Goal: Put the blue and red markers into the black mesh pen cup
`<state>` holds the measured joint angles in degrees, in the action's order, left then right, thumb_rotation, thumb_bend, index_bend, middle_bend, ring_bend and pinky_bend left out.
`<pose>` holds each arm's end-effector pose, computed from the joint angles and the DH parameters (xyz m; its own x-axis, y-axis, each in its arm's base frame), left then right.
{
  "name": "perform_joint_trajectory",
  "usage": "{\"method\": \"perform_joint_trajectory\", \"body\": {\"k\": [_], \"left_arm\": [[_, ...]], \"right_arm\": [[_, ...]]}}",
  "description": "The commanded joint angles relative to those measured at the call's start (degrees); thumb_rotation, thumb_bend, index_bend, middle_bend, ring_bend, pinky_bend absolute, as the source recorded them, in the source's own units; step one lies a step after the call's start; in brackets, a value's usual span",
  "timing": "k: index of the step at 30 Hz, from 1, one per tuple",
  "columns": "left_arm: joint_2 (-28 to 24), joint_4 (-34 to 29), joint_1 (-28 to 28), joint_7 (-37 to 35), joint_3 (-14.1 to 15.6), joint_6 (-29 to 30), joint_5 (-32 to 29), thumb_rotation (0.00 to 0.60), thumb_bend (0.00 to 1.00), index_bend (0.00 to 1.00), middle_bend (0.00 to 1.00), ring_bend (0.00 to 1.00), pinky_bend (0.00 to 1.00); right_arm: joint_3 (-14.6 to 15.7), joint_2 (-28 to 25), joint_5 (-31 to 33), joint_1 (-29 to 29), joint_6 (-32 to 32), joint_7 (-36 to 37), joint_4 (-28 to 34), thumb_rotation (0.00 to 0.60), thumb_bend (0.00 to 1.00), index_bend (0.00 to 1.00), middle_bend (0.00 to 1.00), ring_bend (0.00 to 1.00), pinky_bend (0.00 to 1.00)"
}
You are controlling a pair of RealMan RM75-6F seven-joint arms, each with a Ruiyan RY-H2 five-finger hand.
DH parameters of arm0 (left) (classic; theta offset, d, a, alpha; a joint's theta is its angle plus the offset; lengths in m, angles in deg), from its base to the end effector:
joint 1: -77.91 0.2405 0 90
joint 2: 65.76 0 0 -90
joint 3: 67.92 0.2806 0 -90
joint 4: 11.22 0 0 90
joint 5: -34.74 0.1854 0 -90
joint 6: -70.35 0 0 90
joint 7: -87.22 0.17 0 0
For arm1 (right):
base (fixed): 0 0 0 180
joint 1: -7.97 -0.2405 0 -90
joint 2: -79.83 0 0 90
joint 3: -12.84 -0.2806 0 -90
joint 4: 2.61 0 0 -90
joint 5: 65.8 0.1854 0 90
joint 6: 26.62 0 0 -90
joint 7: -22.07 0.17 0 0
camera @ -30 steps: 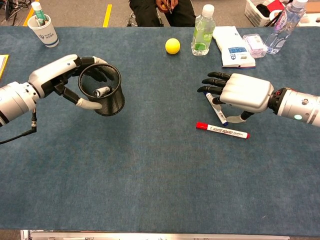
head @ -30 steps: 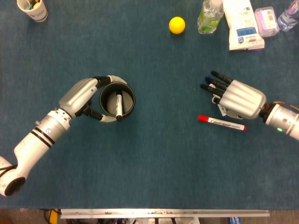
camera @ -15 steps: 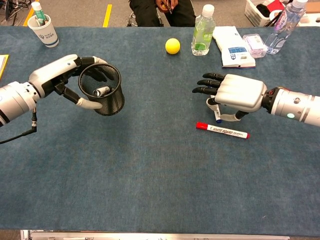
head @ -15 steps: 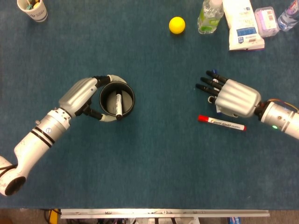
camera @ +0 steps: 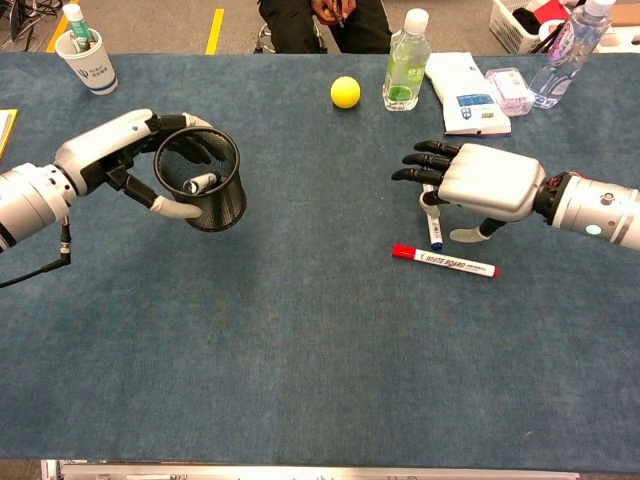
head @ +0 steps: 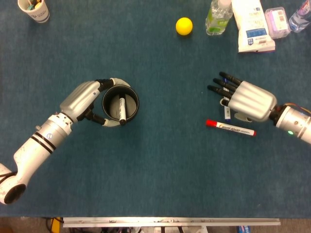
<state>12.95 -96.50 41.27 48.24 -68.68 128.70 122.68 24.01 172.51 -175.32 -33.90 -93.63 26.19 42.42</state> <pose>-0.1968 0.3311 0.0348 -0.1248 0.5609 0.8185 0.9191 -0.2454 0.3083 -0.2365 -0.3503 -0.0185 0.8319 0.0728 0.5501 -0.2721 -0.8105 0.5188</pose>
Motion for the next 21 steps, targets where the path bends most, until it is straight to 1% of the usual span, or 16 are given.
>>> {"method": "perform_joint_trajectory", "body": {"k": [1,9,15,21], "left_arm": [[0.0,0.0,0.0,0.1,0.0,-0.1,-0.1,0.6,0.15,0.32,0.35,0.29,0.25],[-0.2,0.2,0.4,-0.1,0.0,0.3,-0.3,0.6,0.15,0.32,0.35,0.29,0.25],[-0.4,0.7,0.7,-0.8,0.0,0.5,-0.3,0.6,0.15,0.32,0.35,0.29,0.25],[-0.3,1.1,0.9,-1.5,0.1,0.9,0.2,0.6,0.15,0.32,0.34,0.29,0.25]], "right_arm": [[0.0,0.5,0.3,-0.1,0.3,0.1,-0.5,0.6,0.23,0.49,0.1,0.0,0.03],[-0.2,2.8,0.5,-1.6,1.7,0.4,-2.4,0.6,0.23,0.49,0.1,0.0,0.03],[0.0,3.5,0.6,-2.3,2.4,0.2,-2.8,0.6,0.23,0.49,0.1,0.0,0.03],[0.2,3.8,1.0,-2.6,3.1,-0.3,-2.5,0.6,0.29,0.49,0.1,0.0,0.02]]}}
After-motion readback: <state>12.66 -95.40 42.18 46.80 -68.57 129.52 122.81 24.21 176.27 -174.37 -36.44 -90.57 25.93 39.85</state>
